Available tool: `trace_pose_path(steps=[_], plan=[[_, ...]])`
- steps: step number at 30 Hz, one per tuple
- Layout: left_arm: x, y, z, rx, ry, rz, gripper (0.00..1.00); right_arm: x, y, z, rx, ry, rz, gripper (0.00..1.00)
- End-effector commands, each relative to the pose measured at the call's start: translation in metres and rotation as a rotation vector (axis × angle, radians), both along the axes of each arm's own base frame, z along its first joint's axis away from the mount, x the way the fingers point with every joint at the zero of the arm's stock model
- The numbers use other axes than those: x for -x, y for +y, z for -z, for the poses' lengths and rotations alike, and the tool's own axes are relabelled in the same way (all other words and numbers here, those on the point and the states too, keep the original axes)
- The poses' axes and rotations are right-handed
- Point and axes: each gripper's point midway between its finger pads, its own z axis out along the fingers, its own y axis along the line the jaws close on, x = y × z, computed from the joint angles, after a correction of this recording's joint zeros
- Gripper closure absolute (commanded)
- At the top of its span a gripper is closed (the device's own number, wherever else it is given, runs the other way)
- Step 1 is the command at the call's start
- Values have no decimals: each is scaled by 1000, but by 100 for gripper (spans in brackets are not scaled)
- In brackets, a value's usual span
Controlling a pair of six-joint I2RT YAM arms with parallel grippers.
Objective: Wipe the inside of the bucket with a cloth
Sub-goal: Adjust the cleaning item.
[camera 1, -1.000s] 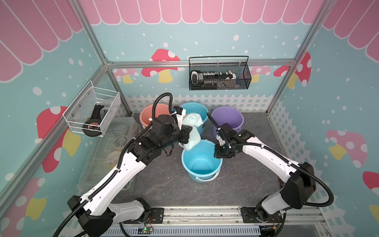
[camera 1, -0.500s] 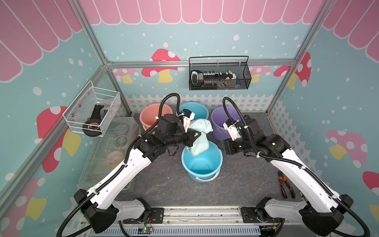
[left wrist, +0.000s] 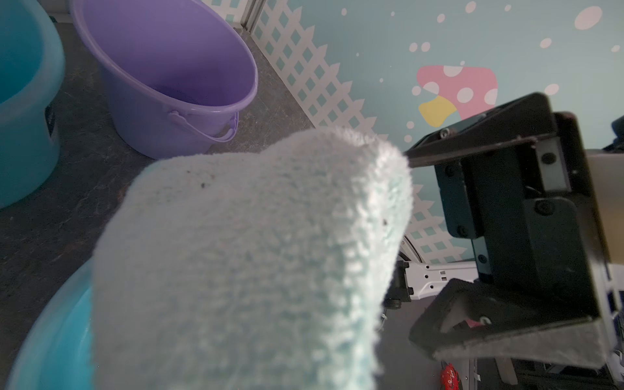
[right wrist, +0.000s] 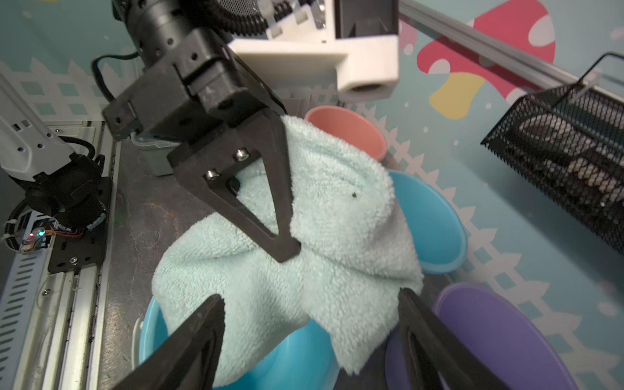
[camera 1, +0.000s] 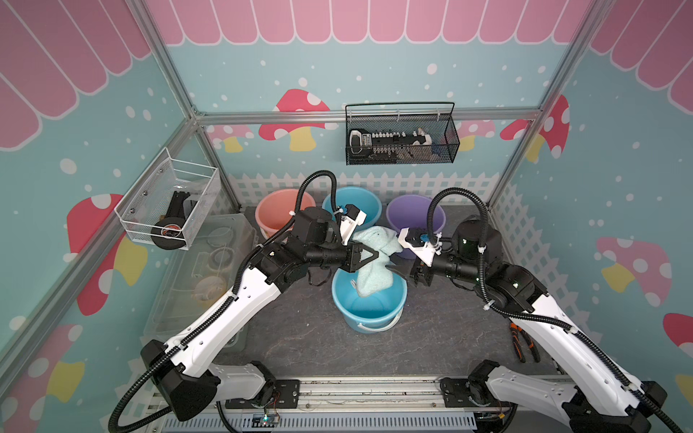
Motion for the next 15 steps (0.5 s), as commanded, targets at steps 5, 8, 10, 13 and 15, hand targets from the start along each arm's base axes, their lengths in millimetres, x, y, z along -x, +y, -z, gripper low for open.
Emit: trace_pose_path(steps=[5, 8, 10, 13, 15], plan=[[19, -3, -18, 64, 56, 75, 100, 11, 24, -15, 29, -275, -211, 16], [23, -1, -24, 77, 53, 78, 100, 10, 30, -3, 50, -259, -243, 16], [25, 0, -29, 87, 44, 82, 100, 9, 33, 3, 60, -243, -253, 18], [28, 2, -35, 100, 29, 79, 100, 9, 36, 11, 67, -215, -270, 19], [30, 2, -40, 114, 22, 84, 100, 9, 38, 16, 71, -197, -277, 23]])
